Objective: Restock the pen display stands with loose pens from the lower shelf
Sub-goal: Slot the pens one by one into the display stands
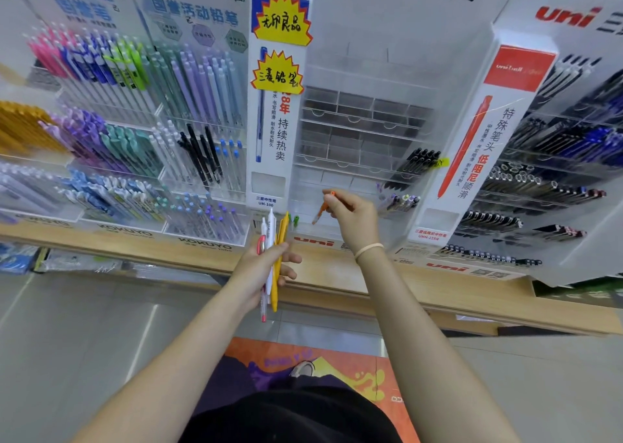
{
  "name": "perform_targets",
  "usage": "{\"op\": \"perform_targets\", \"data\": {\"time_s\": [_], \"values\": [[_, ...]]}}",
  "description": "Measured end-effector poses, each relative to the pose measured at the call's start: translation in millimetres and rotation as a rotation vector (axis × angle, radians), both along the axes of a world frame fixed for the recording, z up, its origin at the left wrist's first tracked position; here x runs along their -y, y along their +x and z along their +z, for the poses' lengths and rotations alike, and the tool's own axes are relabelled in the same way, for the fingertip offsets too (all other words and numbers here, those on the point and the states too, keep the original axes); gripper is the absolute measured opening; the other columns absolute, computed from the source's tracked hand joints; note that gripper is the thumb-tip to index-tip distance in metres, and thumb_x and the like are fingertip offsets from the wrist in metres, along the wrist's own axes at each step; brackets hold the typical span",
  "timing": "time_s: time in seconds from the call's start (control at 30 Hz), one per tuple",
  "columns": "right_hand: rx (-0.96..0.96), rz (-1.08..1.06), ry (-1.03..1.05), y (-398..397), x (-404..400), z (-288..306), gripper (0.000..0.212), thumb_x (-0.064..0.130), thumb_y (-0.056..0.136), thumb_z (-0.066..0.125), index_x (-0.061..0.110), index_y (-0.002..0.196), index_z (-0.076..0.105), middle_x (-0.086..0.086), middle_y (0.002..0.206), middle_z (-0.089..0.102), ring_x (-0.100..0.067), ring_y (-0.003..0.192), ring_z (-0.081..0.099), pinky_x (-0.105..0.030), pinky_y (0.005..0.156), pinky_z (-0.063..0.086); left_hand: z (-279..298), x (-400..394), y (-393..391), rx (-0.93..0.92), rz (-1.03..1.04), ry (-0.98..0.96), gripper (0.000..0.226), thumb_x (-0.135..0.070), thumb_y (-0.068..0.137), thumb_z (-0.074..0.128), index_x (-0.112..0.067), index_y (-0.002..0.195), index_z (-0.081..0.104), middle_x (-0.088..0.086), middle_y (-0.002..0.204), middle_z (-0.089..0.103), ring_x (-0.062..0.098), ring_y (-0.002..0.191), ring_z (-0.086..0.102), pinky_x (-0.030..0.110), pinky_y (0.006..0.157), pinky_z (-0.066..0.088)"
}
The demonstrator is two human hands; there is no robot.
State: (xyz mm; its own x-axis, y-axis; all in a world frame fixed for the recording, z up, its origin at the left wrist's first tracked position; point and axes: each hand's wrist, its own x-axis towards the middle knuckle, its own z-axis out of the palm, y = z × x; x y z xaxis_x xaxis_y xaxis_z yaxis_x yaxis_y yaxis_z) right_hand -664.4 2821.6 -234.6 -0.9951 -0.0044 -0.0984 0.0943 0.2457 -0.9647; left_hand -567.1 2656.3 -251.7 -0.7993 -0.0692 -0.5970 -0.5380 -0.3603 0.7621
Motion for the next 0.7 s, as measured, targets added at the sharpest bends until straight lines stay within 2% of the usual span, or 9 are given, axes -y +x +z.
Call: {"op": "perform_targets", "data": {"time_s": [0.17,0.27,0.37,0.47,0.57,0.7], "values": [[-0.088,0.016,0.077,-7.8,3.9,7.2,0.019,0.014,0.092,0.067,0.030,0.085,0.072,0.014,0.074,0.070,-0.022,0.082,0.068,-0.032,0.080,0.055,-0.9,1.1,0.2,-0.036,-0.012,0.045,0.008,-0.011,0.102,0.056,-0.011,0.109,0.052,0.012,0.076,0.069,0.024,0.054,0.065,0.025,0.042,0.045],[-0.102,0.045,0.145,-5.7,2.1,0.3,0.010,0.015,0.092,0.068,0.019,0.093,0.077,0.005,0.079,0.072,-0.007,0.081,0.066,-0.020,0.080,0.052,-3.2,1.8,-0.5,-0.040,-0.010,0.066,0.008,-0.009,0.100,0.057,-0.009,0.107,0.053,0.013,0.076,0.066,0.025,0.056,0.065,0.028,0.045,0.050],[-0.016,0.066,0.196,-2.0,-0.2,-13.4,0.011,0.018,0.091,0.070,0.015,0.097,0.078,0.007,0.080,0.073,0.002,0.076,0.063,-0.015,0.078,0.051,-4.3,4.2,-4.1,-0.033,-0.017,0.076,0.010,-0.009,0.100,0.058,-0.007,0.109,0.054,0.012,0.075,0.065,0.026,0.058,0.064,0.029,0.047,0.052],[0.111,0.094,0.255,-2.2,-0.9,-29.5,0.012,0.026,0.091,0.070,0.020,0.087,0.079,0.011,0.079,0.074,-0.009,0.078,0.067,-0.022,0.076,0.053,-5.1,7.2,-8.3,-0.030,-0.030,0.066,0.012,-0.010,0.100,0.059,-0.006,0.110,0.056,0.012,0.075,0.066,0.026,0.059,0.064,0.030,0.049,0.052],[0.156,0.110,0.310,-3.7,-1.4,-39.8,0.023,0.031,0.092,0.067,0.018,0.077,0.079,0.000,0.082,0.076,-0.025,0.085,0.068,-0.033,0.080,0.053,-5.4,9.9,-9.8,-0.039,-0.042,0.072,0.011,-0.010,0.100,0.059,-0.007,0.110,0.056,0.011,0.075,0.066,0.025,0.059,0.064,0.030,0.049,0.053],[0.152,0.128,0.314,-5.3,-3.0,-39.8,0.025,0.030,0.095,0.064,0.016,0.080,0.078,-0.011,0.084,0.075,-0.030,0.086,0.066,-0.033,0.079,0.050,-6.7,10.2,-9.8,-0.045,-0.062,0.079,0.008,-0.009,0.099,0.059,-0.007,0.107,0.057,0.011,0.075,0.066,0.024,0.059,0.064,0.029,0.050,0.053]]}}
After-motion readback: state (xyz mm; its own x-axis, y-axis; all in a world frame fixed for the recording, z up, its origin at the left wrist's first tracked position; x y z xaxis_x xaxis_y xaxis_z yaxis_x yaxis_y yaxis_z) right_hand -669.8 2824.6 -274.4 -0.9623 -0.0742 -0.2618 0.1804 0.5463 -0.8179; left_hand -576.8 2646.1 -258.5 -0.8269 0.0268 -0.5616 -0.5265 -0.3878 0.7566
